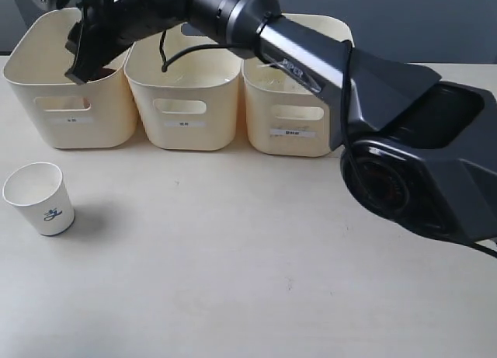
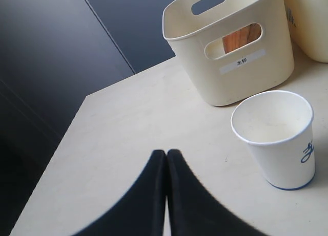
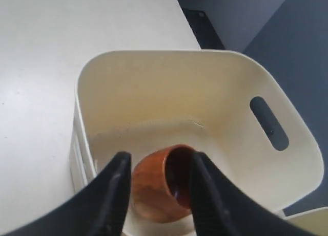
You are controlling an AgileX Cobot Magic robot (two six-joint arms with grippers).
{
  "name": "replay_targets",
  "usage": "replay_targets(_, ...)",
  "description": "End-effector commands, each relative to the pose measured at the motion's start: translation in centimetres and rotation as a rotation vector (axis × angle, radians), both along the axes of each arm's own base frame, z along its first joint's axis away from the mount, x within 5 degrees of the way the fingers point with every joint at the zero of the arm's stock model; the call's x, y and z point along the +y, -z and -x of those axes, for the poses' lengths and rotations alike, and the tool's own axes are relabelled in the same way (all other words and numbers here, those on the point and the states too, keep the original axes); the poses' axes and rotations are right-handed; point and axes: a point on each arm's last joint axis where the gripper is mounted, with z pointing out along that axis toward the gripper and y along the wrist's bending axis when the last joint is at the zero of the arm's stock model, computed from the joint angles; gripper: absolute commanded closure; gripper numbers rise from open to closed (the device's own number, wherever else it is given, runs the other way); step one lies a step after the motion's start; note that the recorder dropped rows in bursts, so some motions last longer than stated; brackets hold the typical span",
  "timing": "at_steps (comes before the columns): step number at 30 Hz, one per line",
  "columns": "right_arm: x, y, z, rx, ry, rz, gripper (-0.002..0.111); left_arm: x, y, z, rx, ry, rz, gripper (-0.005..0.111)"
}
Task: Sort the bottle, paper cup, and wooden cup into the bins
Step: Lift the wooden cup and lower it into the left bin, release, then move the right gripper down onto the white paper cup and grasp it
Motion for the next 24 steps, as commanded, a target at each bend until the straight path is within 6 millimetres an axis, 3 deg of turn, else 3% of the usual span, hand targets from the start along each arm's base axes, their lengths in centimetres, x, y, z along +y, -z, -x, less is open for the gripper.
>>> replay_targets(1,-1.0,-3.8,1.8,0.029,-0.073,0.029,0.07,-0.1,0.0,0.0,-0.004,0.006,0.011,0.107)
replay_targets(3,-1.5,-4.2,2.7,0.046,-0.13,0.093,0.07,-0.1,0.0,0.0,-0.004,0.006,0.011,0.107)
replay_targets(8,-1.7,-2.9,6.4,0.177,-0.327,0.324,0.061,-0.1,0.0,0.0,-0.004,0.006,0.011,0.107)
replay_targets(12,-0.2,-1.4,8.9,0.199,-0.403,0.387,0.061,-0.1,0.0,0.0,-0.004,0.006,0.011,0.107)
replay_targets(18,1.8,-0.7,12.8,0.099,-0.531,0.439,0.061,-0.1,0.0,0.0,-0.004,0.006,0.011,0.107)
replay_targets(24,2.9,2.3,13.8,0.027,-0.553,0.558,0.061,-0.1,0.0,0.0,-0.004,0.006,0.011,0.107)
